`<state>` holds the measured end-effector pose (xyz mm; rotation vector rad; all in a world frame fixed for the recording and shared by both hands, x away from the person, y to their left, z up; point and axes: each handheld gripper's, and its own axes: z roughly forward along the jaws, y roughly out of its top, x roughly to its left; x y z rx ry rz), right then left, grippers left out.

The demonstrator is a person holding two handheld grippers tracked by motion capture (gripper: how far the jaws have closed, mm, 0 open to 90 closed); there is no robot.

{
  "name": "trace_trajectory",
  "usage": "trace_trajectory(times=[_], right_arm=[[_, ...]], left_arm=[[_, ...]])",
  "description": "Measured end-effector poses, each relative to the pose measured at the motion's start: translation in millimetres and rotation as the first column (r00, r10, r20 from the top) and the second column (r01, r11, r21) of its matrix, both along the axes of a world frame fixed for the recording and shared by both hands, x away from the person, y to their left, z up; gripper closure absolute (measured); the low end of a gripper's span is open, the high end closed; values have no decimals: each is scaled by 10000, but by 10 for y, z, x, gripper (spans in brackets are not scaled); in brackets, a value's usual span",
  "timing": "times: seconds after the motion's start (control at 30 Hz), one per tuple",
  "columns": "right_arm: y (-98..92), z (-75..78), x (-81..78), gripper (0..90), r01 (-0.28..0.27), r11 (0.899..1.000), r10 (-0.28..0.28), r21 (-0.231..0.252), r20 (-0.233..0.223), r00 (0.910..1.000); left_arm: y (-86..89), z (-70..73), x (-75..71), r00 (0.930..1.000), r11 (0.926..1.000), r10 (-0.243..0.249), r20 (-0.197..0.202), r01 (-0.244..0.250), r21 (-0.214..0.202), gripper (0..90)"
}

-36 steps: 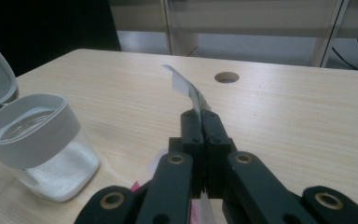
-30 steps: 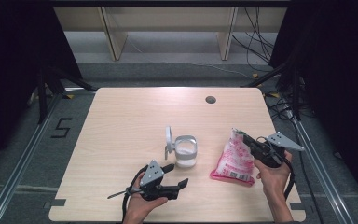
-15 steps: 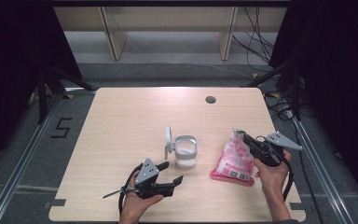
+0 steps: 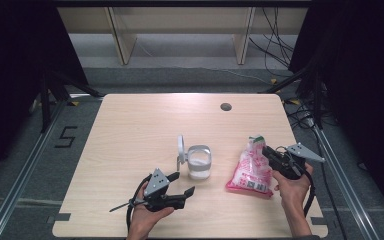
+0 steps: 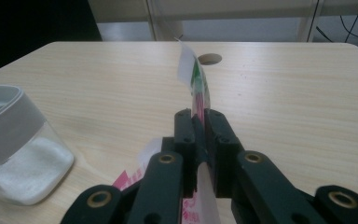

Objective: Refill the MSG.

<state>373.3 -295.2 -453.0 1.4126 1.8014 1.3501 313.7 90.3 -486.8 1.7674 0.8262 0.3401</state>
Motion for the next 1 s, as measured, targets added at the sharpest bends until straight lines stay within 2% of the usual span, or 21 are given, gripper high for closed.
trace_trajectory(times=[0.07, 0.1, 0.17, 0.23, 0.33, 0.37, 0.4, 0.47, 0.5, 0.53, 0.6, 0.63, 0.7, 0.73, 0.77, 0.8, 0.83, 0.87, 0.93, 0.97, 1.0], right_arm=[[-15, -24, 9, 825, 23, 9998, -21, -178, 100, 9999], [-42, -35, 19, 820, 40, 9989, -35, -461, 102, 9999], [-38, -36, -3, 796, 170, 9998, -170, -123, -66, 9998], [-51, -40, -1, 785, 228, 9993, -230, -293, -78, 9997], [-35, -39, -13, 738, 387, 9991, -389, -150, -122, 9992], [-54, -39, -4, 724, 230, 9991, -229, -343, 55, 9997], [-56, -24, -16, 712, 242, 9987, -245, -442, -55, 9997], [-36, -36, -25, 702, 514, 9981, -511, -332, 114, 9986], [-53, -23, -39, 694, 472, 9977, -476, -483, -57, 9989], [-66, -35, -37, 685, 352, 9987, -350, -361, 54, 9994], [-49, -48, -64, 659, 827, 9965, -829, -132, -147, 9965], [-81, -55, -70, 660, 677, 9975, -679, -189, -102, 9976], [-98, -65, -81, 660, 935, 9953, -935, -242, 7, 9956], [-128, -58, -90, 660, 755, 9970, -754, -192, 68, 9971], [-119, -52, -111, 657, 940, 9956, -941, -60, -57, 9955], [-149, -50, -109, 647, 774, 9968, -772, -192, 120, 9969], [-137, -45, -128, 637, 1069, 9943, -1068, -60, 138, 9942], [-142, -28, -153, 637, 1083, 9941, -1083, 42, 5, 9941], [-151, -24, -166, 639, 878, 9961, -877, -52, 231, 9959], [-123, -24, -186, 640, 908, 9958, -911, 133, 306, 9954], [-119, -15, -202, 640, 849, 9964, -850, 25, 215, 9962]], left_arm=[[-8, -5, 1, 10000, 10000, 27, -14, -27, -79, 265], [0, -3, 2, 10000, 10000, -6, -9, 6, -11, 266], [2, -2, 3, 10000, 10000, -7, -1, 7, -1, 266], [6, 0, 5, 10000, 10000, 3, -3, -3, -10, 266], [17, -3, 15, 10000, 10000, 47, 0, -47, -16, 265], [20, 0, 14, 10000, 10000, 57, 6, -58, 40, 265], [22, -1, 14, 10000, 10000, 55, 6, -55, 46, 265], [15, -4, 17, 9999, 9999, 118, -23, -119, -57, 266], [27, -2, 20, 10000, 10000, 70, -15, -70, 62, 265], [31, 1, 18, 10000, 9999, 96, -10, -96, 110, 265], [32, 0, 23, 10000, 10000, 51, 20, -51, -19, 265], [32, 1, 23, 10000, 10000, 59, 20, -59, -18, 265], [34, 3, 26, 10000, 10000, 70, 28, -70, -32, 264], [35, 3, 27, 10000, 10000, 81, 15, -81, -49, 264], [36, 5, 27, 9999, 9999, 123, -6, -123, -81, 264], [34, 6, 27, 9999, 9997, 149, -12, -149, -176, 264], [53, 15, 25, 9999, 9999, 166, -7, -166, 41, 264], [56, 18, 24, 9998, 9998, 203, 21, -203, 30, 264], [65, 20, 29, 9998, 9998, 186, 28, -186, 22, 265], [68, 19, 32, 9998, 9998, 186, 28, -186, 35, 265], [70, 19, 32, 9998, 9998, 192, 21, -192, 44, 266]])
